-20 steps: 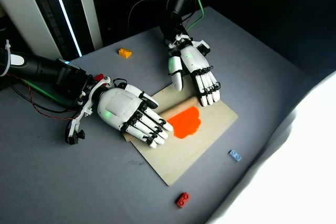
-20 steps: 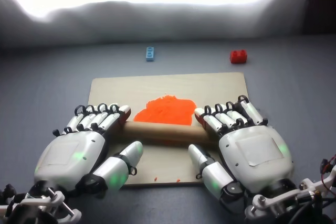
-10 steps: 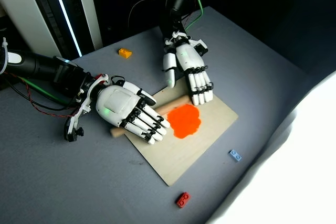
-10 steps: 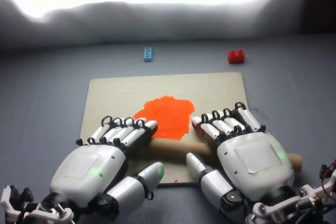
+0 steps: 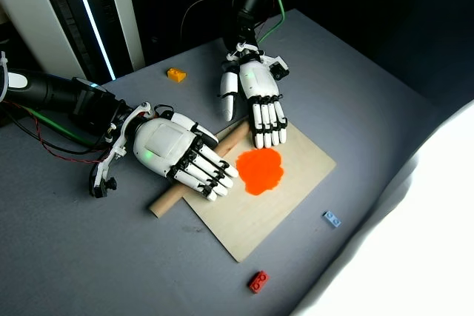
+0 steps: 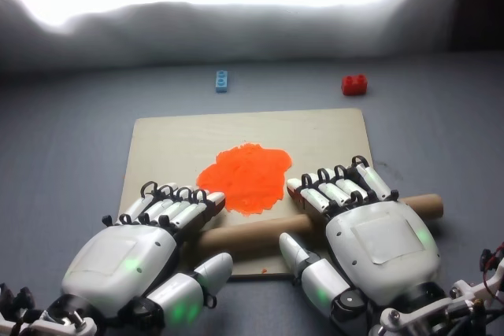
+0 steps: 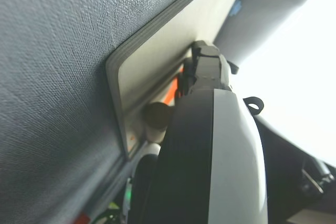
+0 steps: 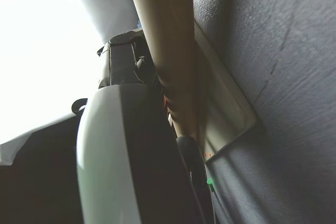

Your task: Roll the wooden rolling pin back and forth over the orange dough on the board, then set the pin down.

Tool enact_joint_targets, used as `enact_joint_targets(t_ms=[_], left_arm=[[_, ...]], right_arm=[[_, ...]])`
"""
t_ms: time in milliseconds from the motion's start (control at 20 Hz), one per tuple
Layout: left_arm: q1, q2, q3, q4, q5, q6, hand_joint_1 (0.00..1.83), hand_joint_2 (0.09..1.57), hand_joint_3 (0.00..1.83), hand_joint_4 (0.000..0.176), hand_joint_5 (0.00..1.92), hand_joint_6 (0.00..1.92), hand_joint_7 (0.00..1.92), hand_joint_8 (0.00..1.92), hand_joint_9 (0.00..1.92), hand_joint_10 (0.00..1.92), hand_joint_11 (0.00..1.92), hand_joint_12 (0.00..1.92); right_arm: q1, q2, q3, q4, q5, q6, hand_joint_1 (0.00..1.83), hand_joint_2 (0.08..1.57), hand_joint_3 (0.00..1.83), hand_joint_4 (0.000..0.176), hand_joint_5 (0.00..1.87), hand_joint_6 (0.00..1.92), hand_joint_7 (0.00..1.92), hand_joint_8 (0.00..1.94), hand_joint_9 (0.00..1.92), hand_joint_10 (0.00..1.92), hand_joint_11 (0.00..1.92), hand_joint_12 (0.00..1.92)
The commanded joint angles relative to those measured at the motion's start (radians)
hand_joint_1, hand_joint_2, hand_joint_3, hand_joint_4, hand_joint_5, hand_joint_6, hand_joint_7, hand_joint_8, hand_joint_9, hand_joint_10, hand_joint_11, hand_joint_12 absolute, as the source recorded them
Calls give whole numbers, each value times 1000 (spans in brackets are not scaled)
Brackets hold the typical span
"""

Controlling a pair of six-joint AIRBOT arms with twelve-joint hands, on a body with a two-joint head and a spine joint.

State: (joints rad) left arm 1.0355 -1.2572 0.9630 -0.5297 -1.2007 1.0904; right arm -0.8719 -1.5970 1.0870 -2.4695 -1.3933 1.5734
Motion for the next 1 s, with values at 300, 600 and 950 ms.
enact_joint_targets(t_ms=[300,600,950], left_arm=[[-26,13,17,12,-72,-8,0,1490,1,0,204,1,227,0,191,3,0,283],[-29,33,10,12,-72,-8,0,1489,0,0,218,3,242,1,205,4,0,327],[-32,40,7,12,-72,-10,0,1489,1,0,224,3,233,0,187,0,0,312]], right_arm=[[6,5,-2,-76,-80,2,0,1530,1,0,444,0,481,0,431,1,0,1070],[19,7,-2,-76,-82,4,0,1527,0,0,450,3,491,3,440,4,0,1088],[29,10,-2,-76,-84,4,0,1528,0,0,441,5,469,4,424,3,0,1063]])
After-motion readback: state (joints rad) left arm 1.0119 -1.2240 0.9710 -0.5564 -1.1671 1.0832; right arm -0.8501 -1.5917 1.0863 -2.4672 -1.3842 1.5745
